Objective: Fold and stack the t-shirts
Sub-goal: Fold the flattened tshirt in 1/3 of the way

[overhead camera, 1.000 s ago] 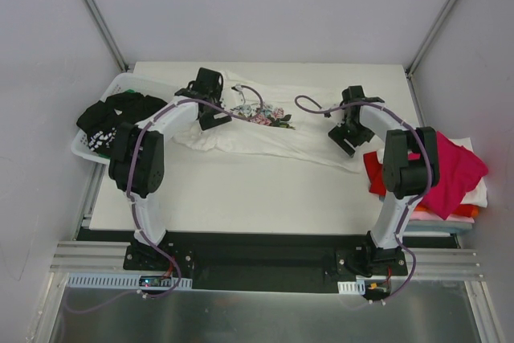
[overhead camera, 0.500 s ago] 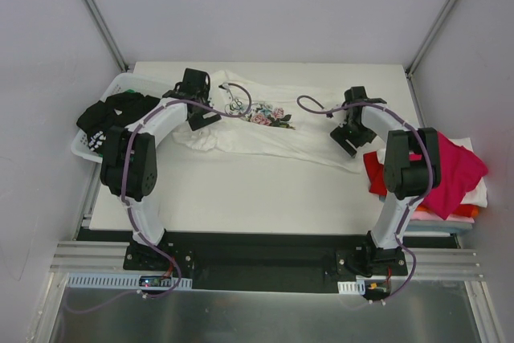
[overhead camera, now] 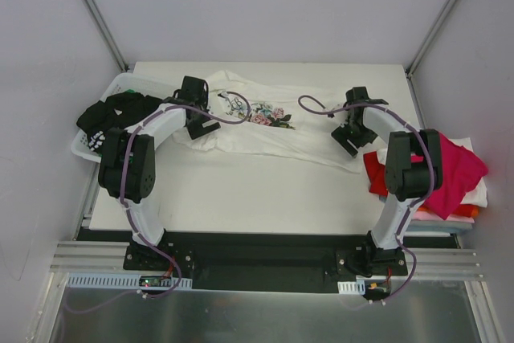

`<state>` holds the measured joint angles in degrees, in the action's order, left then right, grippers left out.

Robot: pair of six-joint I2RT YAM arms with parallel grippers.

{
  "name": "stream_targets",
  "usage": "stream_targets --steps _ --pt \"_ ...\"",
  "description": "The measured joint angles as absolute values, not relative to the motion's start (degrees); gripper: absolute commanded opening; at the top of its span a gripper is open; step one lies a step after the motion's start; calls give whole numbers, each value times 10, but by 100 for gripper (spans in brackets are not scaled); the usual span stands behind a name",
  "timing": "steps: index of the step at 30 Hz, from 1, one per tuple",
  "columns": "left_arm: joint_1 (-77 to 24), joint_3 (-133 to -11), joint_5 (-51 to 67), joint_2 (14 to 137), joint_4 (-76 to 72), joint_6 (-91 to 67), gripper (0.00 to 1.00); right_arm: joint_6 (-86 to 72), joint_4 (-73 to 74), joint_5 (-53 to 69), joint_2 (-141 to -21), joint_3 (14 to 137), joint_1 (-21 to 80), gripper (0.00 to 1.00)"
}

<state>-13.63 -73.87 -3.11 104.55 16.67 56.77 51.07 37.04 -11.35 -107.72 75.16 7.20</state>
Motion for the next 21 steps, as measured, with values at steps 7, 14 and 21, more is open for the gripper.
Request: stream_targets --steps 7,14,21 --pt "-126 -739 -17 1049 166 564 91 511 371 -114 -1069 751 71 77" --pt "-126 -739 9 1070 166 560 87 510 371 -114 -1055 751 70 76" --pt "-126 -757 27 1105 166 559 64 510 371 -114 -1055 751 70 76"
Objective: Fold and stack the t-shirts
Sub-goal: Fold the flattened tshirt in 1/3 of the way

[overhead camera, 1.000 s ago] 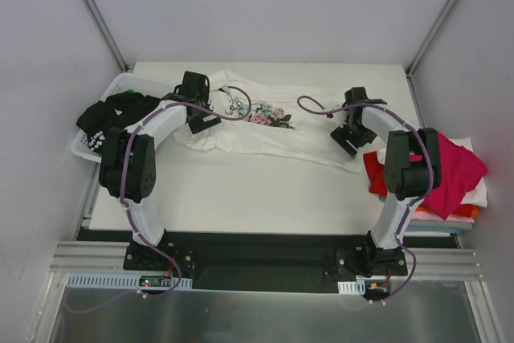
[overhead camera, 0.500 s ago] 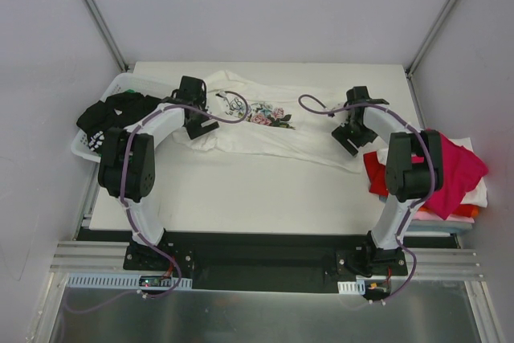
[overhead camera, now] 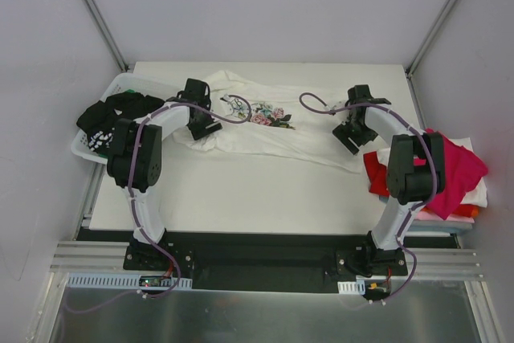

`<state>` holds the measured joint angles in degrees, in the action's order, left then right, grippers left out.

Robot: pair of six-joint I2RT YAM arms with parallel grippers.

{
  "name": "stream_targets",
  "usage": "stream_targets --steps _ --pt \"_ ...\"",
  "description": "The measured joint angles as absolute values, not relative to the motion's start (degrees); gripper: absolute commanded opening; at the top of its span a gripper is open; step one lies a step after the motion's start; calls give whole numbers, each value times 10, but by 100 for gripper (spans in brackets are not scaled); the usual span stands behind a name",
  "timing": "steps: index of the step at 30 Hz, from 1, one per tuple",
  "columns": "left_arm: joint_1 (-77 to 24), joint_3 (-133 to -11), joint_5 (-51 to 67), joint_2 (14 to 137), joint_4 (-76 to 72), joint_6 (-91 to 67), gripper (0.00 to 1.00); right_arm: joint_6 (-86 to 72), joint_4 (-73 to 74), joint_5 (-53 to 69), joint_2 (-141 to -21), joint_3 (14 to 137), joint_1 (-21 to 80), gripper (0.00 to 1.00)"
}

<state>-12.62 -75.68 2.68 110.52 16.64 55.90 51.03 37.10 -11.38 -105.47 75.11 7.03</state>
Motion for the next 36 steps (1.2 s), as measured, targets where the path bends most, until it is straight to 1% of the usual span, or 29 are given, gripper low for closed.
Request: stream_targets --steps 1,2,4,5,6,7,21,36 --pt "-126 -761 28 1112 166 559 60 510 371 -114 -1055 751 70 76" --pt "-123 -765 29 1116 166 558 54 510 371 -114 -1055 751 70 75" --pt "-123 -773 30 1125 167 557 37 510 371 -114 -1055 751 70 75" --pt "-123 -775 30 1129 166 559 28 510 371 -114 -1055 751 70 75" --pt "-122 -779 30 1133 167 557 6 510 371 -114 -1055 750 70 75" --pt "-119 -782 30 1137 166 557 0 510 371 -114 -1054 749 70 74" --pt "-119 -788 26 1139 166 559 0 509 371 -113 -1053 741 70 73" --pt "-119 -863 -4 1138 168 565 0 504 372 -112 -1053 741 70 72"
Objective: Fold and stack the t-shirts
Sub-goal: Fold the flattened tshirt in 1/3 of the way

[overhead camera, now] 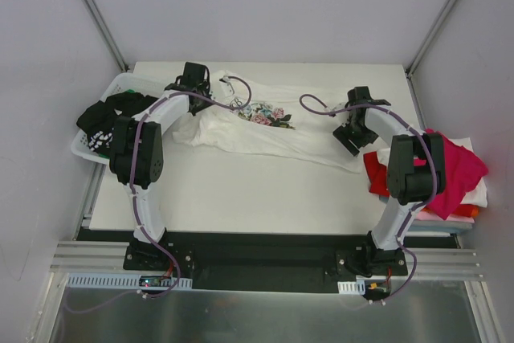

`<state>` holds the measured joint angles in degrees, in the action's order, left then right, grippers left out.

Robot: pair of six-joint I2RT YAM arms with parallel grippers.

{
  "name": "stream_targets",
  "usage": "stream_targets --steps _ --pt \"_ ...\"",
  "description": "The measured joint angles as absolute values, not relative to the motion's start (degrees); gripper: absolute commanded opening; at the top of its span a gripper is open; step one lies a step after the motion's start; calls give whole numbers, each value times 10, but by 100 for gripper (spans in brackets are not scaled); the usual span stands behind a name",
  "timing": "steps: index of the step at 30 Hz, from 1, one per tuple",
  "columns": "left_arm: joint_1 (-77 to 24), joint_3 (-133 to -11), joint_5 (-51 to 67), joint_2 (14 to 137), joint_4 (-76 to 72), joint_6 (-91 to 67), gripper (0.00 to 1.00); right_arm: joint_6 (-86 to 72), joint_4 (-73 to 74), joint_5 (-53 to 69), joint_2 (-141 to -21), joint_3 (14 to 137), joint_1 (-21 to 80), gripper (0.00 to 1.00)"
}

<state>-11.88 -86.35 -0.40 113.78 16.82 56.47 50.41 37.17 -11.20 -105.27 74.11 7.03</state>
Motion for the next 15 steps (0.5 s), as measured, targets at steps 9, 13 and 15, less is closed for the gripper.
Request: stream_targets --steps 9,13,15 --pt "-119 -918 -42 1153 165 599 25 504 372 -112 -1053 741 70 72" --pt "-119 -924 -58 1163 160 615 49 504 372 -111 -1053 741 70 72" --pt "-119 -924 -65 1166 159 620 56 504 372 -111 -1053 741 70 72"
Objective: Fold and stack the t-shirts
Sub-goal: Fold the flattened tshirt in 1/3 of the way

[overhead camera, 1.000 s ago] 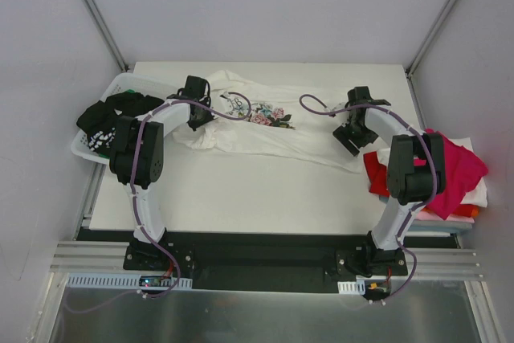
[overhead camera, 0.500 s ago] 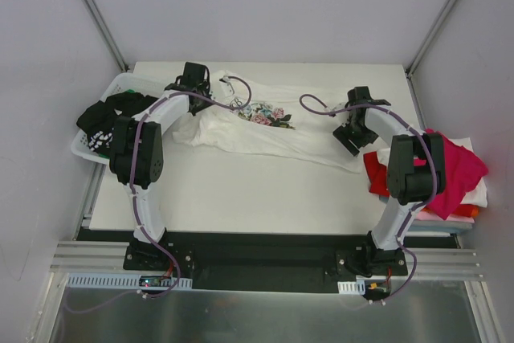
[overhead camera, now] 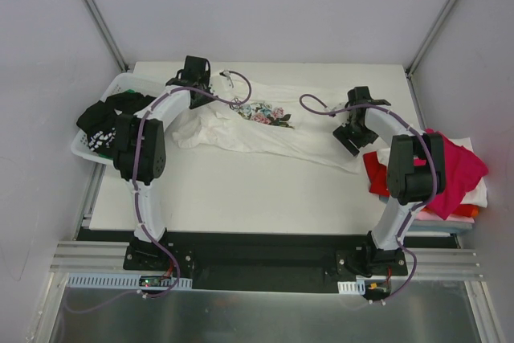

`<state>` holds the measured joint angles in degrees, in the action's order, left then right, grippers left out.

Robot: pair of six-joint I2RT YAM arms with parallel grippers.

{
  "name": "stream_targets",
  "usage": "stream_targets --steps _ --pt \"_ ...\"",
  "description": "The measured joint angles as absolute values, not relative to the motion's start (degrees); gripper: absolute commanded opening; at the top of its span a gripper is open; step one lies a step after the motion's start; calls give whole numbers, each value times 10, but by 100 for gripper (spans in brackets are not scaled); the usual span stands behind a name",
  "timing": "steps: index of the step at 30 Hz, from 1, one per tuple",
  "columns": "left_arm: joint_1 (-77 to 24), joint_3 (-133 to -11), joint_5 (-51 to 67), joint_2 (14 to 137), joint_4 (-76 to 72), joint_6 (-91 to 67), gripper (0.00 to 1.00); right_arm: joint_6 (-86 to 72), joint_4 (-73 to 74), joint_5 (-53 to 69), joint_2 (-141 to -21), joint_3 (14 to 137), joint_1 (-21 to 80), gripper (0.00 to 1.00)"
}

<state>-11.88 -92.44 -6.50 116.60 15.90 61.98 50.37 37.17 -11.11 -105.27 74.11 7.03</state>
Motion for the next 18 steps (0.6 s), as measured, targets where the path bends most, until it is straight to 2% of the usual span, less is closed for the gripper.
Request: stream_targets --steps 6,10,18 --pt "-119 -925 -70 1171 154 622 65 504 371 -111 -1053 738 70 72" --pt "-119 -911 -66 1164 148 614 65 504 371 -111 -1053 735 70 72" --pt "-128 -807 -48 1075 153 590 65 504 371 -111 -1053 735 70 72"
